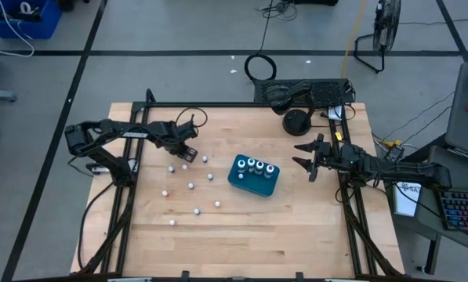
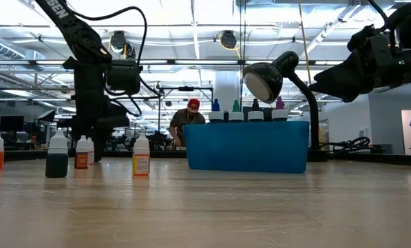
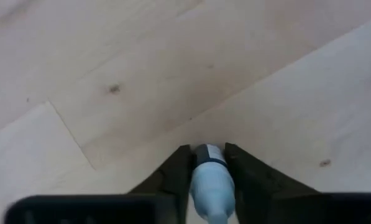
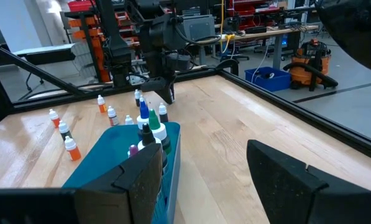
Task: Pick & Place food coloring
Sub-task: Put the small blue food coloring bottle into the blue container
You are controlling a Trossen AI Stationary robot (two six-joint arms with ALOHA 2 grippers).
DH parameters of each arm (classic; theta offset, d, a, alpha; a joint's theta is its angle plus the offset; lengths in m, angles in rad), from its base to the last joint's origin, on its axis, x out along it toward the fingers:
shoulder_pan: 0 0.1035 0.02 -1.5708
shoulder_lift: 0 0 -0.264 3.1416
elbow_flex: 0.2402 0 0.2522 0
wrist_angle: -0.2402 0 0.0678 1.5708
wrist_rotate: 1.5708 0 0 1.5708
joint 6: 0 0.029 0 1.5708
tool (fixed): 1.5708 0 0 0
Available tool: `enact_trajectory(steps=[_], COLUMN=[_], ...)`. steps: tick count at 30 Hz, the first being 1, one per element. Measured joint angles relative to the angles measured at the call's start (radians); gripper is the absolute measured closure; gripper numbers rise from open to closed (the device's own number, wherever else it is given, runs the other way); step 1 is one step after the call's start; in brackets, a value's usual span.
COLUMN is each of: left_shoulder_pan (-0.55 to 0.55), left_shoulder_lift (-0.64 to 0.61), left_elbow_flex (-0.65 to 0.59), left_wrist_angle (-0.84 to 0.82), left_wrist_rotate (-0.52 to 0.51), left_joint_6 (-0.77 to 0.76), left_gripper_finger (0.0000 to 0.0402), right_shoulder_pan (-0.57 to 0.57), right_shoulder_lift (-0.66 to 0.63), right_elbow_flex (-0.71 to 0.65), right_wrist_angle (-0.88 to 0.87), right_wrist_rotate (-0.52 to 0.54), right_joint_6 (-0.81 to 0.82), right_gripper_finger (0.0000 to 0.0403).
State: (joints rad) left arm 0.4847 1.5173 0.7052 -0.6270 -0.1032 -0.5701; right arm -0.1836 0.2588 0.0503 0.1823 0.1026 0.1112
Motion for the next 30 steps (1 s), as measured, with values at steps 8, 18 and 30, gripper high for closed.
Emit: enact_trajectory(steps=[8, 18, 30], left_shoulder_pan=[-0.018, -0.227, -0.465], left_shoulder_lift=[0.005, 0.004, 0.318], left_elbow_flex=[0.077, 0.47, 1.272], left_wrist_angle=[-0.125, -0.213, -0.519], left_wrist_rotate=[0.077, 0.093, -0.104], left_joint_6=[0.044, 0.169, 0.357], left_gripper_finger=[0.0336, 0.0336, 0.0336], right_shoulder_pan=[0.0, 0.0, 0.0], right_shoulder_lift=[0.0, 0.0, 0.001], right_elbow_flex=[0.0, 0.0, 0.0], right_wrist_angle=[0.0, 0.0, -0.001], right_wrist_rotate=[0.0, 0.0, 0.0], right_joint_6=[0.0, 0.0, 0.0], right_gripper_finger=[0.0179, 0.0179, 0.0179])
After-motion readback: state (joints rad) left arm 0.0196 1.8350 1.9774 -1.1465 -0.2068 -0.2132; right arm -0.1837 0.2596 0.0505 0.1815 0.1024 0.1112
